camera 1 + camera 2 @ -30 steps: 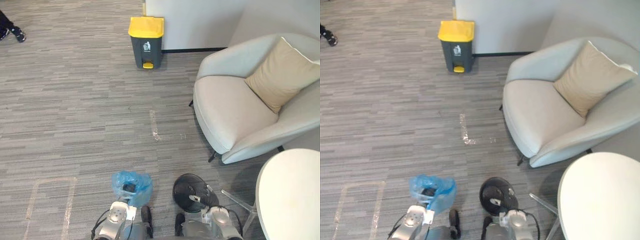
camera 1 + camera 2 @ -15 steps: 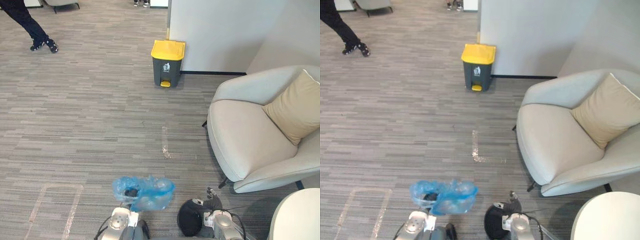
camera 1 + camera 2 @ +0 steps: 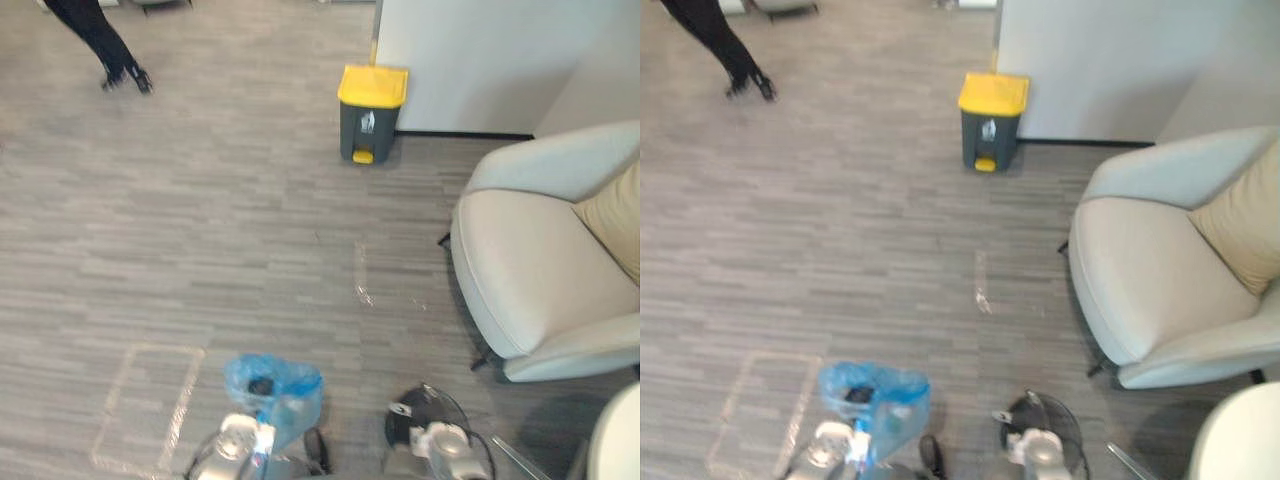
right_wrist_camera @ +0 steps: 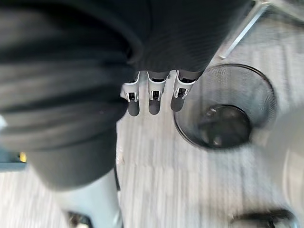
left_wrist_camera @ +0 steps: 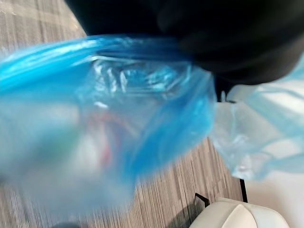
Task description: Gather rubbish on tea table into small bin, then transfer packed bag to large trash can.
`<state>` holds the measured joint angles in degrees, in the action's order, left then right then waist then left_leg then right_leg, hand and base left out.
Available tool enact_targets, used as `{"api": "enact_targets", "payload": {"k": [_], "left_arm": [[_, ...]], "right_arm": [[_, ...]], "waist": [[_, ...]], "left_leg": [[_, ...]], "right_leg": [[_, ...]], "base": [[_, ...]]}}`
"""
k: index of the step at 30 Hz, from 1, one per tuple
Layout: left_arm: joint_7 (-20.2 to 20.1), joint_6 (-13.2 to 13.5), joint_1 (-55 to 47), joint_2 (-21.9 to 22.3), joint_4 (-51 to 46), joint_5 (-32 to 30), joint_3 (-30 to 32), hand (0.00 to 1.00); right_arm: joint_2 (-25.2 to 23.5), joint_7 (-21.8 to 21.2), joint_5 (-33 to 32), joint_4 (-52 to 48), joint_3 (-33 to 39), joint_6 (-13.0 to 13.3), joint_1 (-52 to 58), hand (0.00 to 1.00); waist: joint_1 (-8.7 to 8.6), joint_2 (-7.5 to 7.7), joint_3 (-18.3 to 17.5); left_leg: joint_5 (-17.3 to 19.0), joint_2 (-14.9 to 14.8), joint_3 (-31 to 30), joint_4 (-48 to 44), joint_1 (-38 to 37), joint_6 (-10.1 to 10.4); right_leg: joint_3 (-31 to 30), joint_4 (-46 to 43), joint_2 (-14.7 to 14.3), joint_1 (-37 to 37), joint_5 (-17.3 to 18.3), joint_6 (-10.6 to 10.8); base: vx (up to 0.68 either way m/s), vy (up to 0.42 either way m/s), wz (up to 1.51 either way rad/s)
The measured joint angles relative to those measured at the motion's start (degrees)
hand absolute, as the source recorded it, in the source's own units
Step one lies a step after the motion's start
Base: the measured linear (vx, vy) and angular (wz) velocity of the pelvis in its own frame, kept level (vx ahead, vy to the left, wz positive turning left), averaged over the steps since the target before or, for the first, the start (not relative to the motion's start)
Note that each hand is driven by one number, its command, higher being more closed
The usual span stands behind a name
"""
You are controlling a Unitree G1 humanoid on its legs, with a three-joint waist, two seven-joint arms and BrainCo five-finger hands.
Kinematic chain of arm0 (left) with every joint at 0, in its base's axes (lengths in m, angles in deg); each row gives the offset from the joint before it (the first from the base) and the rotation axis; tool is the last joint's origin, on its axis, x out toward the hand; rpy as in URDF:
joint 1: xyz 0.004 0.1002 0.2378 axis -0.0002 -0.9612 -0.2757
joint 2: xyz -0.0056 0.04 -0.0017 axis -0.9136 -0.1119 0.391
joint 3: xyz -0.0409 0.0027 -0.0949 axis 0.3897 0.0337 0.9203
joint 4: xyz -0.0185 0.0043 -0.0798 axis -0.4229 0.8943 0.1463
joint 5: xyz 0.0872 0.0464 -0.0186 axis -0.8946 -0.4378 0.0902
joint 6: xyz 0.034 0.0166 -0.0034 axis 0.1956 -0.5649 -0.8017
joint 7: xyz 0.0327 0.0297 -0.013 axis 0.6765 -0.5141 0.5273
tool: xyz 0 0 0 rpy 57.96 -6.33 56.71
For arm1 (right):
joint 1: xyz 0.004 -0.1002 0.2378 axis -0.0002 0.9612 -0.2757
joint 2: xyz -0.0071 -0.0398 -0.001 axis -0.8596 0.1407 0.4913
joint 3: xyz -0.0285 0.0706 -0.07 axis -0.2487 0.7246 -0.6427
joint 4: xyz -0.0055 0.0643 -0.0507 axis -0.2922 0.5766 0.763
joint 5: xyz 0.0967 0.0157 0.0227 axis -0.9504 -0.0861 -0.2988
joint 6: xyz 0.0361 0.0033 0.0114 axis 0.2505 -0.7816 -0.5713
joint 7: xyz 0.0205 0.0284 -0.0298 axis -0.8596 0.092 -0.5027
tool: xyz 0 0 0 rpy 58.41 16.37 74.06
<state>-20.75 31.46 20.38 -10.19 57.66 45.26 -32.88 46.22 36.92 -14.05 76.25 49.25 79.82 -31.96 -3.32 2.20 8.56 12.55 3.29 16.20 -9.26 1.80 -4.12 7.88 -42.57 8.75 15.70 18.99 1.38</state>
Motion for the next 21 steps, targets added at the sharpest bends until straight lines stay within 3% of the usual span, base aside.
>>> {"api": "enact_targets", "payload": {"k": [1,2,3,5,7,9,10,11,12,14,16,17,18,19,20,21], "left_arm": [[-0.12,-0.02,0.7,-0.42,0.01,0.01,-0.04,1.0],[-0.15,-0.01,1.14,-0.35,0.03,0.01,-0.17,1.0],[-0.13,-0.03,1.94,0.35,0.12,-0.01,-0.71,1.0],[-0.09,0.02,2.0,1.06,0.13,-0.02,-1.31,1.0],[-0.21,0.02,1.89,1.52,0.1,-0.01,-1.22,1.0],[-0.53,-0.06,1.04,2.25,-0.56,0.0,-0.36,1.0],[-0.7,-0.1,-0.1,2.36,-2.31,0.03,0.76,1.0],[-0.73,-0.07,-0.44,2.48,-2.96,0.03,1.12,1.0],[-0.72,-0.07,-1.23,2.69,-4.13,0.05,2.08,1.0],[-0.76,-0.06,-1.56,2.81,-4.37,0.08,2.34,1.0],[-0.79,-0.02,-1.24,3.23,-4.32,0.07,2.41,1.0],[-0.78,-0.02,-1.15,3.94,-4.25,0.08,2.42,1.0],[-0.69,0.05,-1.39,5.18,-4.15,0.1,2.44,1.0],[-0.5,0.0,-0.99,5.86,-3.03,0.12,2.66,1.0],[0.16,-0.24,0.06,5.66,-1.75,0.13,3.57,1.0],[0.48,-0.14,0.28,5.04,-1.78,0.17,4.21,1.0]], "right_arm": [[0.15,0.13,-0.01,0.03,0.02,0.49,-0.08,0.0],[0.25,0.18,-0.02,0.04,0.03,0.65,-0.06,0.0],[0.62,0.26,0.03,0.14,0.24,0.68,1.16,0.0],[0.64,0.34,-0.68,-0.11,1.52,0.99,3.25,0.0],[1.13,0.3,-0.57,0.02,2.34,0.85,3.64,0.0],[1.01,0.24,-0.6,-0.5,2.29,0.67,4.09,0.0],[0.83,0.14,-0.61,-2.8,1.67,0.45,4.51,0.0],[0.78,0.11,-0.62,-3.34,1.42,0.44,4.63,0.0],[0.51,0.02,-0.63,-3.66,1.23,0.42,4.56,0.0],[0.46,0.07,-0.63,-3.68,1.32,0.47,3.0,0.0],[0.58,0.14,-0.61,-3.59,1.83,0.47,0.8,0.0],[1.01,0.3,-0.61,-3.48,2.53,0.48,0.52,0.0],[2.37,0.58,-0.56,-3.23,2.56,0.49,0.66,0.0],[2.88,0.68,-0.53,-1.23,2.35,0.2,0.34,0.0],[2.08,0.5,-0.43,-0.19,1.95,-0.19,-0.49,0.0],[1.17,0.57,-0.41,0.32,2.03,-0.23,-1.19,0.0]], "waist": [[-0.08,0.37,-0.23],[-0.33,0.55,-0.31],[-0.63,0.95,-0.61],[-1.06,0.95,-0.69],[-1.04,1.01,-1.19],[-1.37,-0.9,-0.75],[-0.16,-1.98,-0.97],[0.32,-2.12,-0.99],[1.76,-1.81,-1.0],[2.66,-1.17,-1.09],[2.75,-0.52,-0.33],[2.85,-1.05,-0.08],[3.09,-2.82,-0.28],[3.46,-2.58,0.07],[3.53,-2.0,-0.26],[3.71,-1.81,-0.15]], "left_leg": [[-0.36,0.06,-0.81,1.3,-0.05,0.15],[-0.52,0.21,-1.25,1.97,-0.09,0.45],[-0.98,1.25,-2.88,3.76,-1.04,1.24],[0.58,2.52,-4.44,3.48,-2.37,1.06],[3.78,2.49,-4.64,-2.6,-2.66,1.99],[4.6,-1.18,-1.66,-20.75,2.39,2.75],[4.03,-5.49,1.44,-35.15,7.51,3.85],[4.2,-7.13,2.45,-38.89,8.79,3.74],[5.76,-10.17,3.62,-43.34,11.06,2.02],[6.45,-11.67,2.72,-40.44,14.7,2.87],[5.5,-11.15,-0.62,-31.1,18.69,3.91],[2.28,-10.08,-4.37,-22.43,19.77,5.25],[-4.73,-10.1,-9.68,-9.95,18.38,8.47],[-10.57,-9.61,-8.62,-9.19,17.16,9.06],[-9.88,-8.62,-8.05,-8.86,16.9,9.91],[-9.04,-8.25,-8.63,-11.01,17.58,9.37]], "right_leg": [[1.08,3.55,-2.92,2.01,0.14,-0.03],[1.85,5.84,-3.96,2.71,-0.07,-0.1],[2.95,11.58,-6.14,3.25,-1.69,-2.4],[3.31,13.56,-6.82,2.16,-2.72,-3.85],[3.46,17.31,-8.11,-1.16,-4.6,-4.97],[3.89,22.99,-9.37,-7.55,-6.15,-5.25],[3.25,25.98,-10.15,-11.89,-6.38,-5.63],[2.37,26.48,-10.51,-12.91,-6.31,-5.76],[-0.67,28.85,-10.35,-16.2,-6.27,-5.83],[-2.89,30.05,-8.29,-18.25,-6.24,-5.78],[-4.93,30.08,-4.82,-19.86,-4.88,-4.65],[-6.1,29.93,-3.22,-20.89,-3.13,-2.43],[-7.68,30.0,-3.42,-21.32,-1.29,0.06],[-9.66,30.6,-2.07,-22.15,-0.12,1.83],[-11.82,31.43,-1.95,-21.58,-0.78,1.78],[-12.79,32.1,-3.16,-20.79,-3.17,1.37]], "base": [[0.09,0.075,0.12],[0.2,0.079,0.53],[0.21,0.057,0.55],[0.28,0.038,0.64],[0.4,0.038,0.48],[0.54,0.067,0.24],[0.48,0.081,-0.19],[0.51,0.109,-0.6],[0.39,0.095,-0.64],[0.47,0.157,-0.68],[0.43,0.235,-0.45],[0.4,0.321,-0.45],[0.39,0.358,-0.53],[0.39,0.391,-0.46],[0.43,0.346,-0.33],[0.43,0.282,-0.28]]}}
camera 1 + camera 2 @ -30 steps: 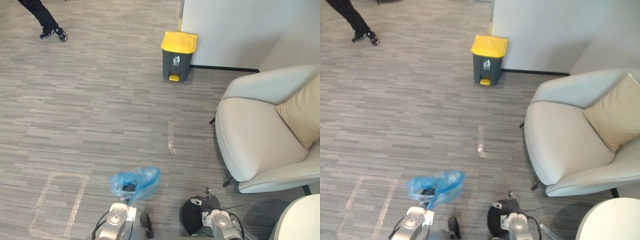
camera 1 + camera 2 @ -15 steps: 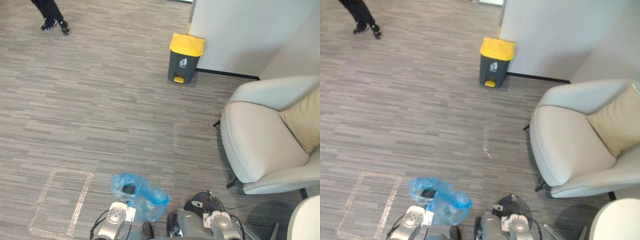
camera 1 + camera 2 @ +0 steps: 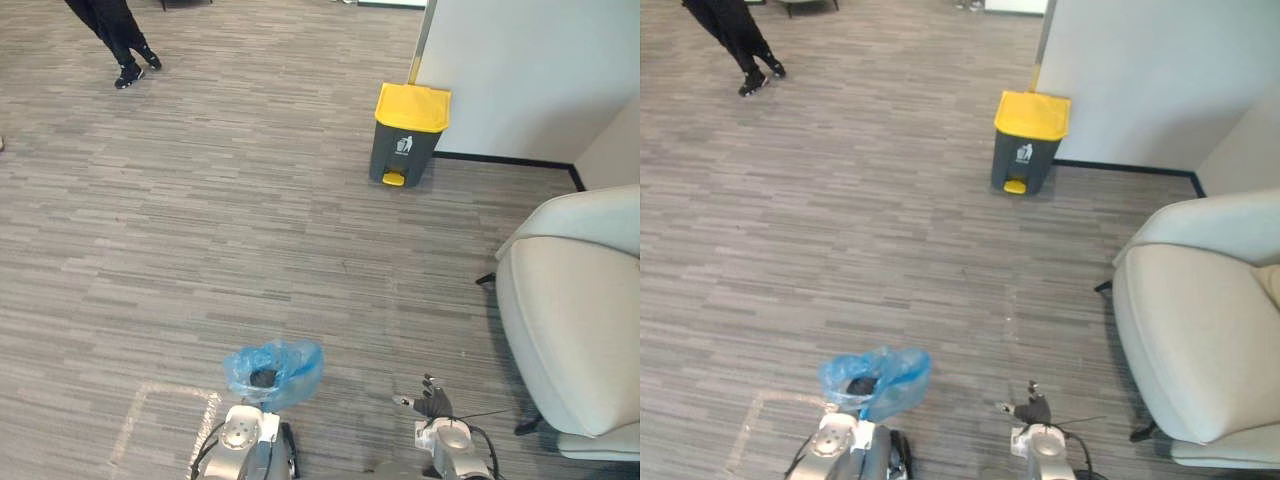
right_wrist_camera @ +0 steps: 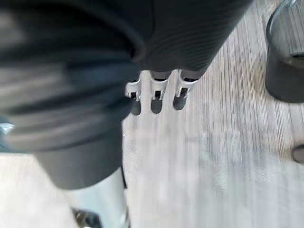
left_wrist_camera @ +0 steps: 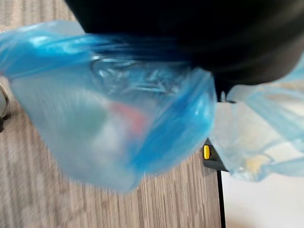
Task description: Gather rubbish on tea table into small bin, then transfer packed bag to large trash can.
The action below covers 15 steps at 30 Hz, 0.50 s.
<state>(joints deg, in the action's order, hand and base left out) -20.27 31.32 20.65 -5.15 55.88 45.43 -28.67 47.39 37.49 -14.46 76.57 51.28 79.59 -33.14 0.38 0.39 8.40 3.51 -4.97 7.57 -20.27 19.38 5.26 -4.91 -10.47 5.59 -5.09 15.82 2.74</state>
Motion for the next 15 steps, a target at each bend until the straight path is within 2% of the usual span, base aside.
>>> {"api": "enact_targets", "payload": {"k": [1,2,3,4,5,6,7,8,9,10,12,13,14,15], "left_arm": [[0.2,0.0,0.45,-0.8,0.02,0.01,-0.02,1.0],[0.35,-0.09,0.33,-1.02,0.11,0.01,-0.07,1.0],[0.44,-0.11,0.16,-1.47,0.12,0.0,-0.03,1.0],[0.67,-0.05,-1.02,-1.55,-0.78,0.0,0.08,1.0],[0.67,0.05,-1.25,-1.56,-0.85,0.0,0.03,1.0],[0.65,0.0,-1.23,-1.59,-0.66,-0.01,-0.33,1.0],[0.64,-0.38,-1.1,-1.49,-0.42,0.0,-0.64,1.0],[0.7,-0.49,-1.15,-1.46,-0.25,0.0,-0.85,1.0],[0.78,-0.51,-1.17,-1.42,0.33,0.0,-0.92,1.0],[0.97,-0.55,-1.17,-1.56,0.56,0.06,-0.68,1.0],[0.97,-0.57,0.0,-1.61,2.1,0.48,0.15,1.0],[0.95,-0.57,0.66,-1.7,3.12,1.03,0.72,1.0],[0.96,-0.57,0.92,-1.82,3.43,1.05,0.79,1.0],[0.95,-0.52,1.09,-2.32,3.51,1.06,0.84,1.0]], "right_arm": [[-0.22,-0.02,0.05,0.44,0.0,-0.02,-0.06,0.0],[-0.32,-0.1,0.29,0.52,-0.12,0.01,-0.32,0.0],[-0.28,-0.09,0.43,0.38,-0.13,0.01,-0.29,0.0],[-0.28,-0.07,0.53,-0.47,-0.16,0.12,0.28,0.0],[-0.27,-0.06,0.53,-0.48,-0.11,0.16,0.4,0.0],[-0.32,-0.06,0.55,-0.49,0.0,0.15,0.84,0.0],[-0.55,-0.09,0.55,-0.5,0.01,0.09,1.39,0.0],[-0.78,-0.09,0.55,-0.48,0.0,0.02,1.94,0.0],[-1.18,-0.12,0.56,-0.52,-0.04,0.0,2.72,0.0],[-1.29,-0.13,0.66,-2.59,0.12,0.02,3.05,0.0],[-1.39,-0.08,0.94,-2.51,-0.38,0.08,2.38,0.0],[-1.33,-0.06,1.07,-2.48,-0.86,0.19,2.11,0.0],[-1.31,-0.04,1.1,-2.45,-1.04,0.19,2.08,0.0],[-1.29,0.02,1.52,-2.24,-1.56,0.16,2.19,0.0]], "waist": [[0.04,0.04,0.05],[-0.02,0.1,0.01],[0.07,0.12,0.01],[0.18,-0.18,-0.23],[0.08,-0.18,-0.22],[-0.1,0.26,-0.09],[-0.34,1.07,0.33],[-0.31,1.18,0.55],[-0.4,0.93,0.67],[-0.67,0.56,0.86],[-1.34,0.13,1.28],[-1.49,0.22,1.27],[-1.62,0.37,1.2],[-1.93,1.27,0.96]], "left_leg": [[1.65,0.41,-1.42,-2.7,0.42,-1.47],[2.77,0.54,-1.57,-4.58,0.2,-1.94],[3.5,0.62,-0.02,-4.48,-1.73,-2.99],[5.58,0.77,2.07,-1.15,-6.33,-3.19],[6.14,0.77,2.49,-0.06,-7.8,-3.18],[7.26,1.11,3.77,2.31,-10.73,-3.3],[7.88,1.86,5.24,4.06,-14.23,-4.01],[8.38,1.82,6.21,4.94,-16.31,-4.04],[9.06,1.4,7.1,6.13,-19.05,-3.86],[9.59,0.69,8.03,7.83,-21.7,-3.41],[9.63,-0.87,9.36,10.08,-25.3,-3.4],[9.68,-1.65,9.6,11.55,-27.28,-3.32],[9.76,-1.83,9.73,12.2,-27.98,-3.18],[10.45,-1.16,9.52,13.45,-29.29,-2.06]], "right_leg": [[0.32,-0.78,0.42,0.04,-0.22,0.14],[-1.59,-1.76,0.92,-0.27,-0.76,0.85],[-3.75,-4.04,1.48,0.06,-1.97,2.87],[-5.22,-15.12,1.04,4.63,-3.61,5.43],[-5.21,-18.7,1.0,6.06,-4.03,6.21],[-5.11,-27.29,1.52,9.73,-6.1,9.43],[-4.37,-37.94,2.55,14.67,-11.6,9.95],[-2.94,-43.04,3.19,17.01,-10.8,7.89],[0.78,-47.16,3.96,20.01,-7.94,3.86],[5.53,-48.37,4.49,23.38,-4.95,1.58],[12.44,-42.83,4.1,26.36,-1.6,0.66],[16.61,-34.42,3.35,27.89,-1.78,0.14],[17.82,-28.59,2.67,28.0,-2.97,0.11],[18.88,-17.07,1.86,27.4,-7.54,-0.09]], "base": [[0.34,0.158,-0.42],[0.27,0.118,-0.62],[0.38,0.215,-0.98],[0.36,0.214,-0.87],[0.3,0.16,-0.76],[0.22,0.066,-0.44],[0.26,0.059,-0.49],[0.32,0.062,-0.53],[0.29,0.036,-0.58],[0.3,-0.002,-0.53],[0.34,-0.094,-0.38],[0.32,-0.141,-0.23],[0.33,-0.176,-0.09],[0.39,-0.184,0.03]]}}
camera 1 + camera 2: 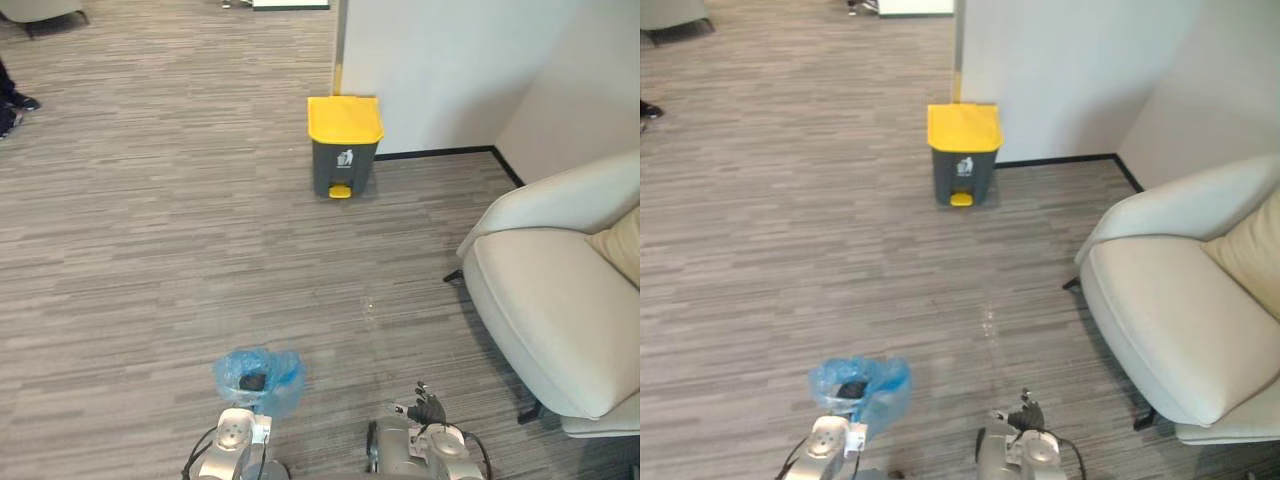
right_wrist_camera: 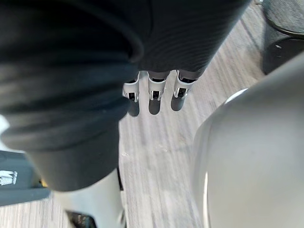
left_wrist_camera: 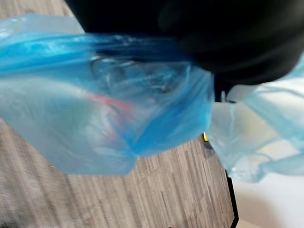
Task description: Gather rubbish on tea table into small bin, then transfer packed bag to large trash can.
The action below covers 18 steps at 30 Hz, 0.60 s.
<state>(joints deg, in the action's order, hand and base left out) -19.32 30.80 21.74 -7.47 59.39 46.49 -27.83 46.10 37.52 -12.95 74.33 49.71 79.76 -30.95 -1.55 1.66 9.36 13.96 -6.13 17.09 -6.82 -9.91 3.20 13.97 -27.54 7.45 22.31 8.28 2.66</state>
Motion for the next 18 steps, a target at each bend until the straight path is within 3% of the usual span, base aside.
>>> {"api": "enact_targets", "payload": {"k": [1,2,3,5,7,9,10,12,13,14,16,17,18], "left_arm": [[-0.05,-0.02,0.89,-0.26,1.53,-0.03,0.12,1.0],[0.0,-0.25,1.34,0.27,2.76,-0.05,0.12,1.0],[-0.13,-0.29,1.48,0.52,3.49,-0.06,0.05,1.0],[-0.15,-0.3,1.56,0.74,3.71,-0.07,0.08,1.0],[-0.38,-0.29,1.67,1.49,3.45,-0.08,0.27,1.0],[-0.56,-0.31,0.87,3.23,1.4,-0.03,1.36,1.0],[-0.81,-0.3,-0.25,3.99,-0.42,-0.03,1.69,1.0],[-1.36,-0.34,-1.3,4.3,-1.69,-0.02,1.69,1.0],[-1.51,-0.34,-1.78,4.41,-1.88,-0.01,1.67,1.0],[-1.51,-0.36,-1.95,4.41,-1.86,0.0,1.69,1.0],[-1.5,-0.47,-2.46,4.46,-1.8,0.0,1.75,1.0],[-1.5,-0.45,-2.65,4.74,-1.8,-0.01,1.73,1.0],[-1.5,-0.45,-3.04,5.35,-1.6,0.0,1.71,1.0]], "right_arm": [[0.75,-0.11,0.87,1.25,-0.66,-0.02,-0.07,0.0],[1.23,-0.13,1.11,2.46,-0.68,-0.2,-1.04,0.0],[1.64,-0.14,1.1,2.57,-0.4,-0.31,-1.56,0.0],[1.63,-0.16,1.03,2.28,1.65,-0.22,-1.33,0.0],[1.13,-0.15,0.97,1.75,2.72,-0.19,0.05,0.0],[1.12,-0.1,0.95,1.38,1.65,-0.27,1.36,0.0],[0.96,-0.11,0.92,-0.02,1.23,-0.45,1.84,0.0],[0.43,-0.12,0.88,-0.63,1.25,-0.45,2.19,0.0],[0.39,-0.11,0.7,-0.44,1.79,-0.51,2.12,0.0],[0.09,-0.12,0.68,-0.35,1.83,-0.57,1.99,0.0],[-0.08,0.01,0.69,-0.24,2.1,-0.89,1.25,0.0],[0.11,0.01,0.71,-0.17,2.2,-0.89,0.95,0.0],[0.7,0.02,0.73,0.09,2.45,-0.9,0.83,0.0]], "waist": [[-0.88,0.88,0.5],[-0.73,-0.66,0.88],[-0.79,-2.19,0.78],[-1.32,-2.56,0.7],[-1.48,-3.03,0.8],[-1.09,-3.01,0.89],[-0.45,-2.98,0.97],[0.83,-2.35,0.96],[1.77,-2.04,0.9],[2.14,-2.0,0.84],[2.5,-1.64,0.96],[2.54,-1.65,0.88],[2.86,-2.81,0.3]], "left_leg": [[1.59,0.89,-1.56,1.12,-2.0,2.45],[1.59,-0.11,-2.22,1.53,-2.33,2.49],[1.21,-0.86,-3.9,1.43,-2.26,1.88],[1.21,-2.16,-6.77,-3.49,-1.82,1.89],[0.69,-4.87,-9.9,-16.87,2.43,2.7],[-5.75,-8.6,-11.55,-38.91,10.47,3.47],[-3.75,-9.85,-10.61,-47.67,15.27,3.08],[-1.17,-9.87,-7.52,-49.74,20.1,2.06],[0.36,-8.74,-5.15,-44.87,23.35,0.76],[0.52,-7.91,-4.66,-41.35,24.23,0.53],[-0.46,-3.72,-3.82,-25.18,25.94,0.34],[-3.18,-1.6,-4.14,-16.06,25.9,0.37],[-9.02,0.09,-5.07,-5.65,25.53,0.65]], "right_leg": [[-1.33,6.24,-1.14,-0.91,-7.75,-6.07],[-0.85,6.14,-1.98,-1.45,-7.42,-5.72],[-1.36,5.15,-3.35,-0.84,-4.9,-5.15],[-0.91,2.29,-3.93,-0.91,-1.08,-6.08],[0.74,4.25,-5.4,-5.88,0.73,-6.61],[1.18,7.38,-7.14,-12.89,2.14,-8.97],[0.93,9.02,-7.67,-16.37,3.39,-9.57],[-0.24,11.47,-7.53,-19.57,3.87,-9.28],[-1.5,13.76,-7.07,-21.91,3.65,-8.94],[-1.96,14.28,-6.79,-22.64,3.5,-8.65],[-3.51,15.81,-4.98,-24.64,3.92,-6.82],[-4.3,16.45,-4.2,-25.46,4.35,-5.63],[-5.35,17.71,-4.24,-26.62,4.82,-3.92]], "base": [[0.39,-0.179,-0.05],[0.38,-0.151,-0.23],[0.33,-0.143,-0.35],[0.34,-0.172,-0.16],[0.38,-0.184,0.27],[0.46,-0.125,0.21],[0.3,-0.029,-0.05],[0.36,-0.004,-0.34],[0.41,0.032,-0.49],[0.44,0.088,-0.51],[0.37,0.131,-0.33],[0.45,0.216,-0.35],[0.55,0.292,-0.48]]}}
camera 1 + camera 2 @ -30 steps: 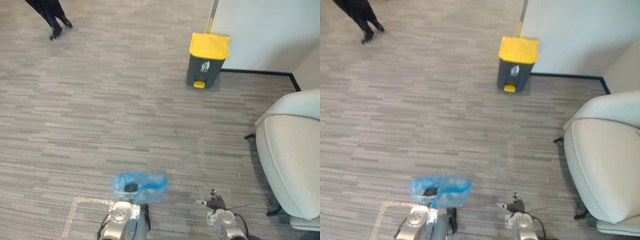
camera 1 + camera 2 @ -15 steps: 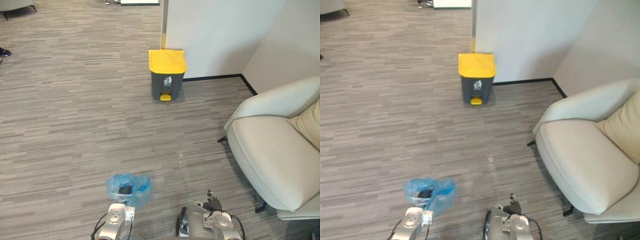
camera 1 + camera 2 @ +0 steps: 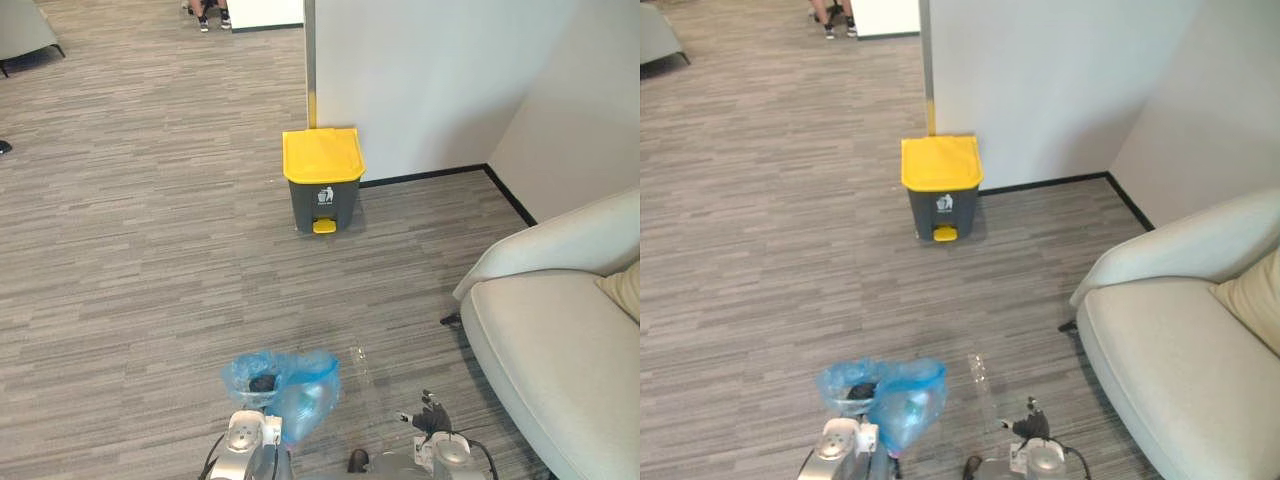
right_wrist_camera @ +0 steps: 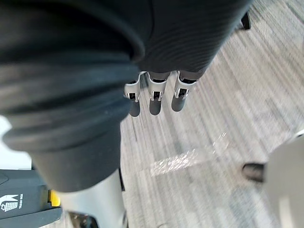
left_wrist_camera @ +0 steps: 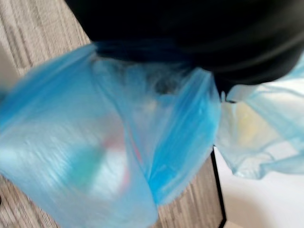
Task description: Gather rubbish on tea table into small bin, then transfer packed bag to large trash can.
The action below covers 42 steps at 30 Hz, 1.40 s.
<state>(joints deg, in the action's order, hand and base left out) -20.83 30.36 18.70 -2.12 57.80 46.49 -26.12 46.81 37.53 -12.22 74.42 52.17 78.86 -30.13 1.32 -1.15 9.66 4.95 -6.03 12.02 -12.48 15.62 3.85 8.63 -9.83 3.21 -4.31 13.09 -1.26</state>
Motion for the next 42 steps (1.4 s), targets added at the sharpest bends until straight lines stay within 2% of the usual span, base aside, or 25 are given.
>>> {"api": "enact_targets", "payload": {"k": [1,2,4,6,8,9,10,12,13,16,17,18,19,20,22,24,26,28,30,33,35,36,39,41,42], "left_arm": [[0.02,0.0,0.0,0.24,0.57,0.0,-0.01,1.0],[0.02,-0.03,0.39,-0.17,1.96,-0.01,-0.02,1.0],[-0.01,-0.04,1.88,-1.57,2.47,-0.01,-0.04,1.0],[-0.02,-0.04,2.09,-1.79,2.78,-0.01,-0.34,1.0],[-0.06,-0.07,1.67,-1.91,3.32,0.0,-0.75,1.0],[-0.03,-0.07,1.24,-2.04,3.33,0.0,-1.7,1.0],[-0.03,-0.11,1.17,-2.56,3.61,0.0,-2.28,1.0],[0.06,-0.11,1.54,-3.43,3.75,0.0,-2.24,1.0],[0.17,-0.11,1.89,-3.85,4.02,0.01,-2.14,1.0],[0.23,-0.12,2.77,-3.91,4.2,0.07,-1.58,1.0],[0.24,-0.09,3.2,-4.08,4.18,0.07,-1.53,1.0],[0.25,-0.04,3.36,-4.41,4.16,0.04,-1.57,1.0],[0.21,0.0,3.53,-4.57,4.23,0.02,-1.58,1.0],[0.29,-0.12,3.94,-3.99,5.44,0.02,-1.07,1.0],[0.15,-0.11,3.3,-2.86,5.58,-0.03,-0.63,1.0],[-0.01,-0.13,3.38,-2.12,5.5,-0.02,-0.58,1.0],[-0.32,-0.15,3.17,-1.4,4.23,-0.01,-0.59,1.0],[-1.0,-0.12,1.41,-0.5,0.69,0.0,-0.6,1.0],[-1.27,-0.11,1.36,-0.19,0.01,-0.01,-0.59,1.0],[-1.29,-0.11,1.81,0.22,-0.02,-0.01,-0.68,1.0],[-1.25,-0.09,2.0,0.26,0.28,0.0,-0.97,1.0],[-1.19,-0.07,2.2,0.25,0.94,0.01,-1.66,1.0],[-0.88,-0.11,3.58,-2.48,2.62,0.02,-2.14,1.0],[-0.84,-0.17,3.46,-3.18,3.61,0.02,-2.15,1.0],[-0.82,-0.26,2.96,-3.38,4.21,0.02,-2.21,1.0]], "right_arm": [[0.58,0.02,0.06,0.53,-0.01,-0.02,0.0,0.0],[-0.09,-0.07,0.32,2.25,-0.34,-0.25,-0.83,0.0],[-0.97,-0.09,0.38,2.17,-0.27,-0.23,-0.65,0.0],[-0.89,-0.08,0.39,2.19,0.18,-0.23,-1.1,0.0],[-1.09,-0.12,0.42,2.16,1.26,-0.21,-0.69,0.0],[-1.28,-0.14,0.44,2.1,1.57,-0.19,0.25,0.0],[-1.67,-0.19,0.43,2.04,1.54,-0.18,1.26,0.0],[-1.68,-0.35,0.42,0.43,1.56,-0.1,1.55,0.0],[-1.7,-0.35,0.42,0.29,1.6,-0.05,1.8,0.0],[-1.51,-0.32,0.41,0.2,1.63,0.0,0.74,0.0],[-1.47,-0.32,0.39,0.42,1.63,0.0,0.41,0.0],[-1.49,-0.32,0.4,0.83,1.6,0.0,0.57,0.0],[-1.45,-0.32,0.4,1.89,1.62,0.05,0.7,0.0],[-0.9,-0.41,0.01,2.14,2.27,0.1,0.24,0.0],[-0.66,-0.44,0.32,2.01,2.33,0.04,0.0,0.0],[-0.68,-0.55,0.32,1.88,2.65,-0.13,0.11,0.0],[-0.59,-0.53,0.26,1.24,1.59,-0.21,1.37,0.0],[-1.37,-0.51,0.22,-0.65,0.39,-0.27,2.63,0.0],[-1.84,-0.51,0.2,-0.73,0.69,-0.29,2.64,0.0],[-1.88,-0.43,0.21,-0.7,1.63,-0.32,2.2,0.0],[-1.29,-0.09,0.2,-0.33,2.06,-0.38,2.32,0.0],[-0.33,-0.04,0.22,-0.09,2.27,-0.54,2.9,0.0],[-1.53,-0.13,0.23,2.28,2.2,-1.09,1.86,0.0],[-1.52,-0.15,0.26,2.34,2.3,-1.14,0.96,0.0],[-1.44,-0.17,0.27,2.36,2.55,-1.15,1.04,0.0]], "waist": [[0.6,-0.73,-0.39],[1.16,0.6,-0.41],[0.86,3.04,-0.76],[0.93,3.07,-0.7],[0.86,2.71,-0.66],[0.79,2.71,-0.67],[0.69,2.45,-0.52],[0.26,2.69,-0.56],[-0.54,2.71,-0.42],[-1.58,2.22,-0.13],[-1.82,2.27,-0.02],[-2.2,2.74,-0.23],[-2.42,3.69,-0.04],[-2.7,3.24,0.14],[-2.21,1.17,-0.25],[-2.32,0.69,-0.07],[-2.18,0.91,0.4],[-1.13,1.47,0.41],[-0.91,2.34,0.06],[-0.57,3.04,0.09],[-0.56,2.49,0.01],[-0.57,0.65,-0.62],[-0.36,3.68,-1.01],[0.26,3.3,-0.85],[0.39,2.71,-0.72]], "left_leg": [[-6.56,0.18,-0.75,1.7,-0.46,-0.02],[-7.44,2.02,0.18,1.5,-1.85,-2.82],[-4.48,4.85,0.86,0.49,-1.9,-4.84],[-1.83,6.04,1.41,-0.2,-3.16,-5.75],[0.7,7.22,1.36,1.01,-7.98,-6.5],[2.39,7.9,0.98,2.62,-11.14,-6.39],[4.12,8.59,-0.03,3.31,-14.17,-5.79],[4.69,8.91,-0.55,3.7,-17.27,-6.5],[5.38,8.78,-1.72,4.44,-19.8,-6.63],[6.36,7.59,-3.3,6.33,-22.56,-6.39],[6.82,7.17,-4.06,6.9,-23.47,-5.96],[7.52,7.47,-5.11,8.06,-24.24,-5.09],[8.38,8.2,-6.39,8.42,-25.54,-4.69],[10.04,7.32,-7.86,8.24,-27.2,-3.89],[10.47,5.26,-8.03,6.59,-27.42,-3.14],[11.45,3.73,-7.63,-2.21,-24.55,-1.45],[10.05,0.02,-5.37,-25.48,-16.11,1.42],[11.27,-5.67,0.44,-41.04,-8.21,-0.41],[12.0,-6.81,2.97,-36.98,-4.84,-1.43],[11.1,-5.3,3.94,-21.94,-1.39,-1.22],[4.42,-3.64,2.36,-8.62,-0.75,-1.13],[-4.75,-3.39,0.25,-3.55,-1.16,-0.3],[-2.25,0.63,2.13,-3.19,-2.45,-2.32],[1.53,1.34,3.77,-5.47,-3.6,-3.12],[3.79,1.51,4.87,-5.65,-5.72,-3.61]], "right_leg": [[-1.22,0.38,-0.21,-0.52,0.55,1.05],[-2.82,1.25,1.36,-2.14,0.81,2.28],[-2.73,1.77,4.32,-3.29,0.0,3.69],[-3.31,-1.44,5.64,-3.0,-1.05,5.62],[-5.19,-14.65,7.04,0.24,-1.76,7.4],[-6.07,-26.02,8.15,4.56,-3.83,10.73],[-6.31,-38.88,8.56,9.99,-2.62,10.06],[-5.1,-44.7,8.16,15.07,0.56,8.66],[-2.42,-43.05,7.27,18.04,2.95,6.83],[0.86,-30.69,4.0,22.88,3.19,4.74],[0.58,-21.82,2.18,23.63,0.63,4.29],[-0.58,-11.46,0.72,23.09,-4.56,3.93],[-2.16,-8.07,0.55,22.81,-9.22,2.72],[-3.23,-10.3,-0.55,22.41,-11.35,0.85],[-1.65,-11.56,-1.48,21.97,-7.9,-0.02],[-0.13,-11.71,-2.22,19.63,-5.47,-0.98],[1.0,-8.84,-2.94,13.45,-3.49,-1.75],[1.11,-7.11,-3.39,7.02,-0.72,-2.86],[0.65,-5.04,-2.41,4.18,-0.57,-2.65],[0.04,-2.68,0.26,1.2,-0.3,-0.87],[-0.35,-1.73,1.44,-0.64,1.06,1.85],[-0.64,-1.78,1.1,-1.49,2.45,4.19],[-3.7,-0.88,5.11,-1.68,1.38,6.17],[-5.95,-5.04,6.52,-0.93,0.63,7.53],[-7.43,-12.09,7.08,1.05,0.32,8.11]], "base": [[0.46,0.25,-0.51],[0.45,0.219,-0.23],[0.43,0.192,0.12],[0.37,0.198,-0.03],[0.35,0.197,-0.1],[0.35,0.165,0.1],[0.43,0.167,0.18],[0.42,0.083,0.37],[0.38,0.012,0.43],[0.37,-0.044,0.38],[0.37,-0.11,0.45],[0.38,-0.124,0.57],[0.41,-0.16,0.57],[0.44,-0.161,0.34],[0.45,-0.155,0.2],[0.46,-0.166,0.35],[0.4,-0.141,0.29],[0.43,-0.075,-0.05],[0.38,-0.007,-0.15],[0.33,0.081,-0.2],[0.39,0.223,-0.07],[0.34,0.269,0.02],[0.35,0.277,-0.1],[0.26,0.236,-0.45],[0.19,0.2,-0.41]]}}
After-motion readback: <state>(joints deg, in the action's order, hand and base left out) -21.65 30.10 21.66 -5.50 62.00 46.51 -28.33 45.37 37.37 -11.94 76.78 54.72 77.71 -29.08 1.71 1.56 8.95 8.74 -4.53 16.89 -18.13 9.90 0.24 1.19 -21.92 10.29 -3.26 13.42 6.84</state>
